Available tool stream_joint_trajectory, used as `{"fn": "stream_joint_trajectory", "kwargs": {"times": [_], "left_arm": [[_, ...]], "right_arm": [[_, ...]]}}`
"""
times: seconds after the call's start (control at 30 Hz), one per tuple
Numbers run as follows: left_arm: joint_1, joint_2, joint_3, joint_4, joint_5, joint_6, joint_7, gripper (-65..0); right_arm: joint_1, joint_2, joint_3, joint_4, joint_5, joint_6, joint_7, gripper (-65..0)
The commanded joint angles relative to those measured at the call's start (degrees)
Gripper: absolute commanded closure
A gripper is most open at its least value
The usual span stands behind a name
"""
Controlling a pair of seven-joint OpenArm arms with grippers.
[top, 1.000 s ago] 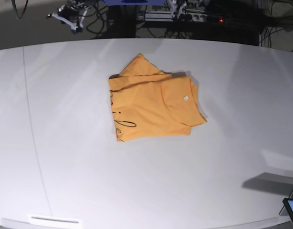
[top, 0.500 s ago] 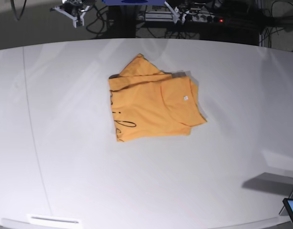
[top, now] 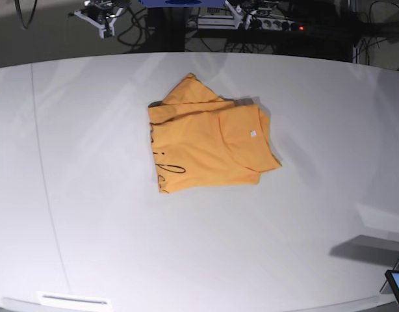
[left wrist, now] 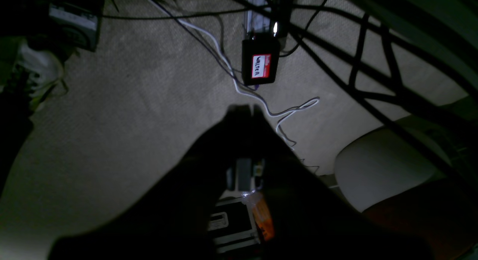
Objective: Fold the T-shirt properly
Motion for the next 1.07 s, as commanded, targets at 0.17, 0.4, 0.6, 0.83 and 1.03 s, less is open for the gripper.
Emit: {"fn": "stream_joint_trajectory", "kwargs": {"times": [0.17, 0.4, 0.6, 0.83, 1.03], "left_arm": [[0.04, 0.11, -0.18, 0.15, -0.11, -0.17, 0.24, 0.0], [0.04, 0.38, -0.18, 0.15, -0.20, -0.17, 0.24, 0.0], [-0.93, 1.08, -0.18, 0.15, -0.28, -0.17, 0.24, 0.0], [-1.10, 1.17, -0.71, 0.15, -0.46, -0.17, 0.24, 0.0], [-1.10, 1.17, -0.71, 0.15, -0.46, -0.17, 0.15, 0.0]], "right_arm": [[-0.15, 1.95, -0.13, 0.21, 0.12, -0.57, 0.62, 0.0], [-0.15, 3.44, -0.13, 0.30, 0.12, -0.57, 0.62, 0.0], [-0.15, 3.18, -0.13, 0.39, 0.12, -0.57, 0.62, 0.0], [-0.06, 3.09, -0.04, 0.56, 0.12, -0.57, 0.62, 0.0], [-0.06, 3.36, -0.13, 0.56, 0.12, -0.57, 0.62, 0.0]]}}
